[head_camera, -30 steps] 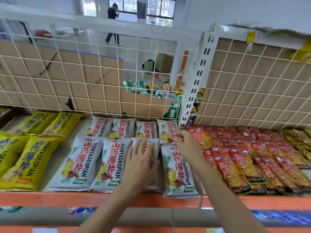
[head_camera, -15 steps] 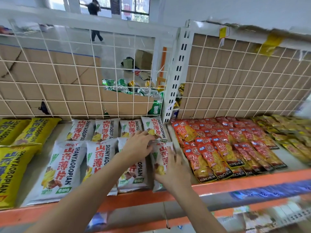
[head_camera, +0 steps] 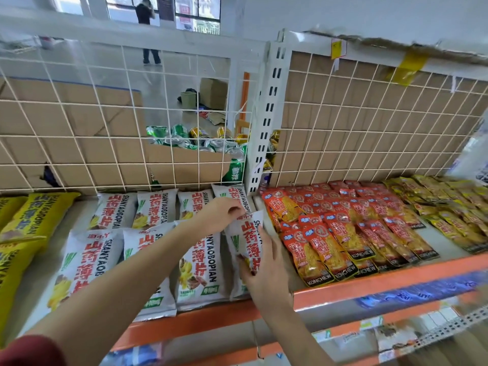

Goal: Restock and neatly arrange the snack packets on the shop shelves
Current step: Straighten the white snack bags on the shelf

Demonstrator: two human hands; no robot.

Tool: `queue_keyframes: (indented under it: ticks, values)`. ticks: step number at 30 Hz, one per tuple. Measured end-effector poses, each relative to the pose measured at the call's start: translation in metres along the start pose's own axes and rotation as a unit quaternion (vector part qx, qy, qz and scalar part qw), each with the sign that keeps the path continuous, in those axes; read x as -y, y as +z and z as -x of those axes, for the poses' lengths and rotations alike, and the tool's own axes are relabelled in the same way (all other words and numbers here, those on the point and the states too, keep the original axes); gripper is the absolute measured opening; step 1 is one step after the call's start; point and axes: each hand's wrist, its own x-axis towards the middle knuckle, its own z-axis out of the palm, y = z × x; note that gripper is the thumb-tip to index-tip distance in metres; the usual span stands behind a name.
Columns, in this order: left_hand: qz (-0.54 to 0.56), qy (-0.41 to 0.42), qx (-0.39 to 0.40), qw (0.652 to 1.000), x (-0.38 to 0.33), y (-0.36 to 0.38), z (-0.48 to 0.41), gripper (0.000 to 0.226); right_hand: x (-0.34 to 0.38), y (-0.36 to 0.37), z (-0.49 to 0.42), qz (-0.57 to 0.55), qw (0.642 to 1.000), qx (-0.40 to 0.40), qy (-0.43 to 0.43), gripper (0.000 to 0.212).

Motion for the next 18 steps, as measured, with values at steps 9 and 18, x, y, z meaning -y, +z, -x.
queue_keyframes:
  ticks: [9,18]
  values:
    - [-0.044,0.005,0.052,0.998,0.001,-0.002,-0.025,0.024,-0.001,0.016,0.015,0.133,0.989,0.038,0.049,0.116]
    - [-0.07,-0.008,0.018,0.997,0.008,0.007,-0.031,0.019,0.008,0.012,0.022,0.192,0.975,0.06,0.089,0.124]
